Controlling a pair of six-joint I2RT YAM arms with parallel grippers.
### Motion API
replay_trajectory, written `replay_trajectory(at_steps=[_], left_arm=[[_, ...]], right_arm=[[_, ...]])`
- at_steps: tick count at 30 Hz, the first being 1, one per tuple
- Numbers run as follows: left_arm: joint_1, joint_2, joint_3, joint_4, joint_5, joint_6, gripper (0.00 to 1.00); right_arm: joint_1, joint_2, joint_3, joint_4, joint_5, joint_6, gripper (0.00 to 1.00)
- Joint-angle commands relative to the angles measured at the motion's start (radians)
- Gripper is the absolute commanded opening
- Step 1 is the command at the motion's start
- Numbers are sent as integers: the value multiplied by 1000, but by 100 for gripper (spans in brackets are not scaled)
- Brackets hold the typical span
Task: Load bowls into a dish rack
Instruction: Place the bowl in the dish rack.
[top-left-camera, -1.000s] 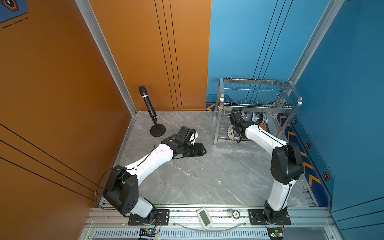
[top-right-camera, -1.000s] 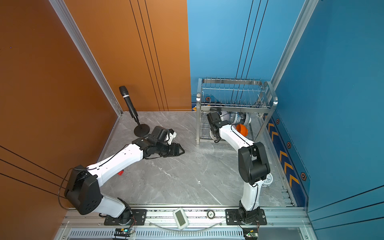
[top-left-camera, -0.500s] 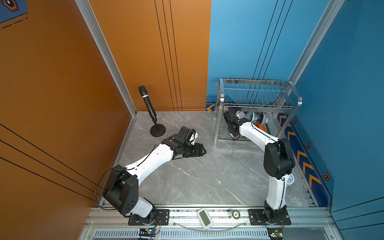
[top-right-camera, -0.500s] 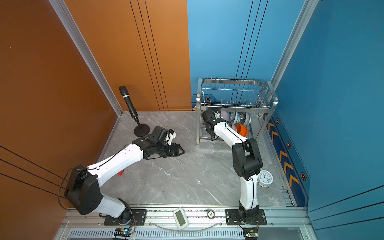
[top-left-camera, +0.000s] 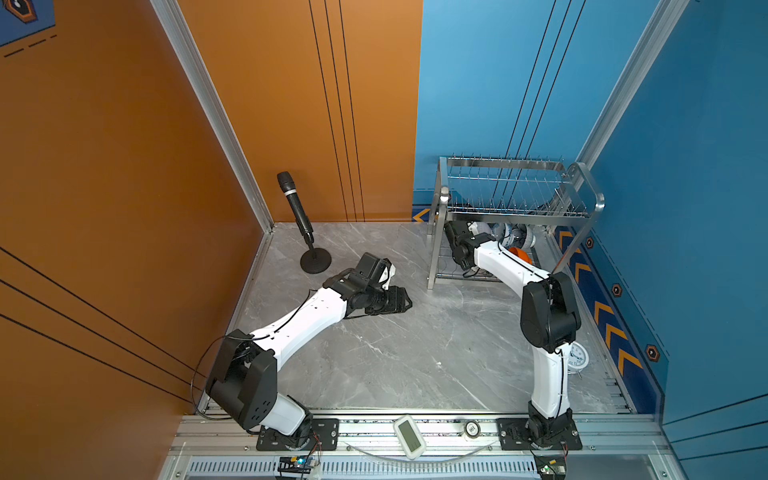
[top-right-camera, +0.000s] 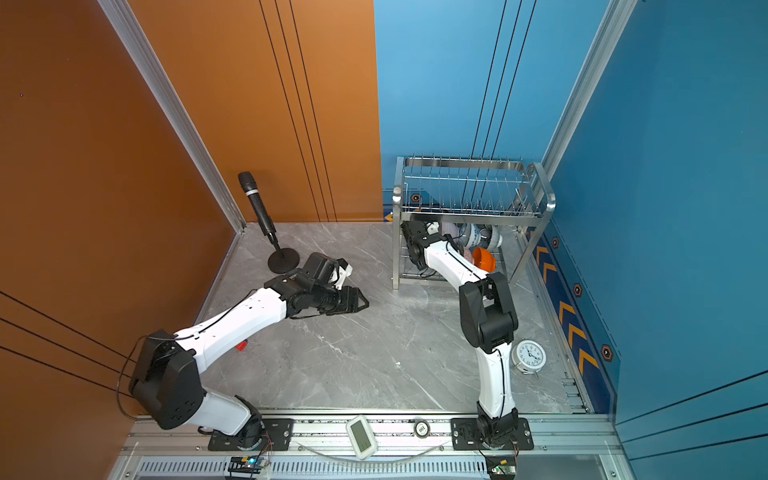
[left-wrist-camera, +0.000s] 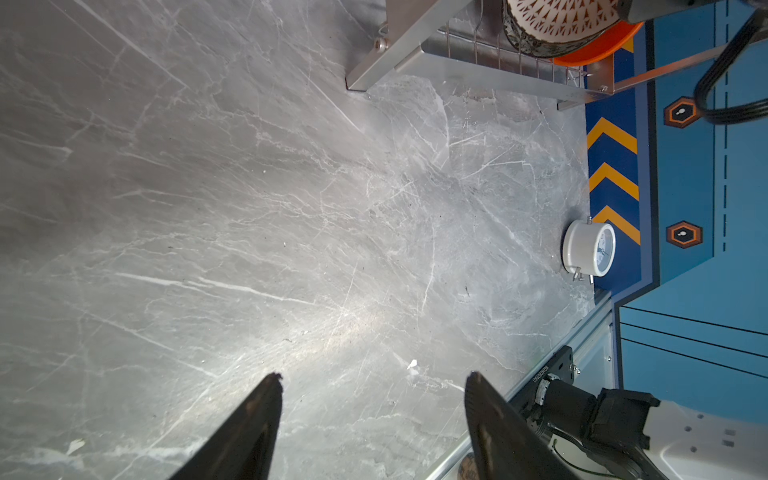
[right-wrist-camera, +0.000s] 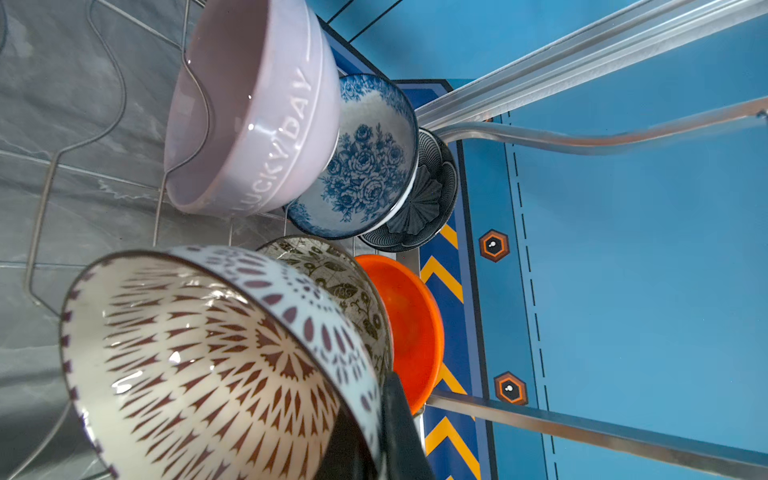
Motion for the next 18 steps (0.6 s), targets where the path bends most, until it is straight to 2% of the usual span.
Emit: replay_trajectory(at_steps=[1, 18], left_arm=[[11, 10, -19, -24, -20, 4, 71], [11, 10, -42, -23, -36, 2, 71]], right_arm=[[4, 28, 37, 8, 87, -53, 0], [13, 102, 99, 51, 185, -205, 0]])
